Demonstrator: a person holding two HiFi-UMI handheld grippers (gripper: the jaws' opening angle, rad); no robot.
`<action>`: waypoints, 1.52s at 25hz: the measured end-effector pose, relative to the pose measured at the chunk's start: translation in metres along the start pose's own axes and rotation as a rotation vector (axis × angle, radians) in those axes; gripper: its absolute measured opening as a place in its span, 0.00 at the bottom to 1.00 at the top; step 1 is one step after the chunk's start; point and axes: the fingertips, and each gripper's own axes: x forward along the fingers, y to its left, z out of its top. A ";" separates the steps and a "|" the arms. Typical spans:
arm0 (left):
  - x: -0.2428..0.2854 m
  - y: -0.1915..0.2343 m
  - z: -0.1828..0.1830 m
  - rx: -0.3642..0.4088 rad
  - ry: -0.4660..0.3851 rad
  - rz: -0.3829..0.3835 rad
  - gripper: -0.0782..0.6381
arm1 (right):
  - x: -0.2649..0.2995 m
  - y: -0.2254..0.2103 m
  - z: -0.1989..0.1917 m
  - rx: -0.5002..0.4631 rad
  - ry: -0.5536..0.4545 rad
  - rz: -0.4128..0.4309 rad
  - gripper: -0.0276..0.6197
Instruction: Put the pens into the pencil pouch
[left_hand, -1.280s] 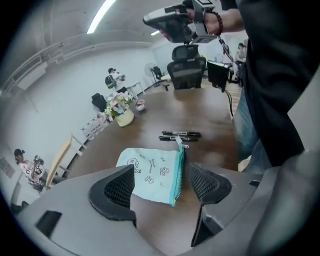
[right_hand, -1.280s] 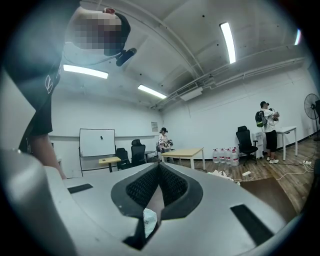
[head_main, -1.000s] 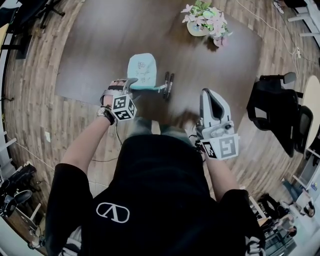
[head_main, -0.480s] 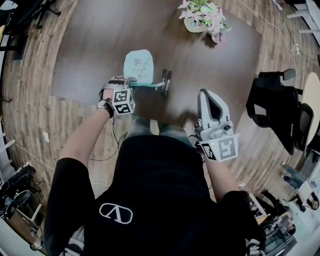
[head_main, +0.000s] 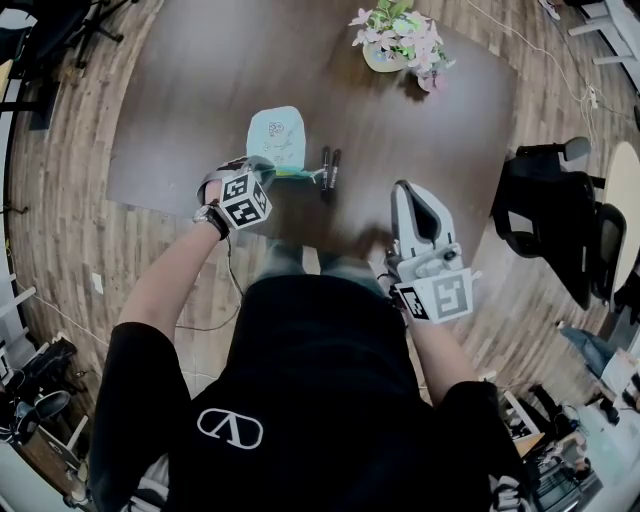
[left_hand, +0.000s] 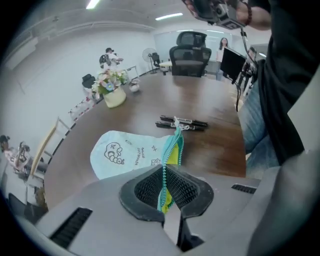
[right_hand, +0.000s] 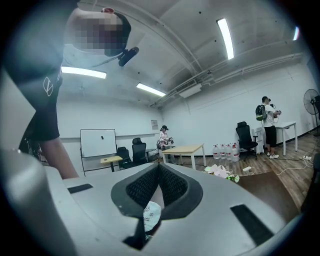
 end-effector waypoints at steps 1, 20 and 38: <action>-0.006 0.006 0.004 -0.038 -0.013 0.002 0.13 | 0.000 -0.001 0.001 0.002 -0.004 -0.001 0.04; -0.169 0.080 0.077 -0.658 -0.419 0.081 0.13 | 0.016 -0.002 0.019 0.001 -0.027 0.008 0.04; -0.191 0.070 0.063 -0.782 -0.539 0.116 0.13 | 0.063 -0.014 -0.071 0.073 0.326 -0.050 0.43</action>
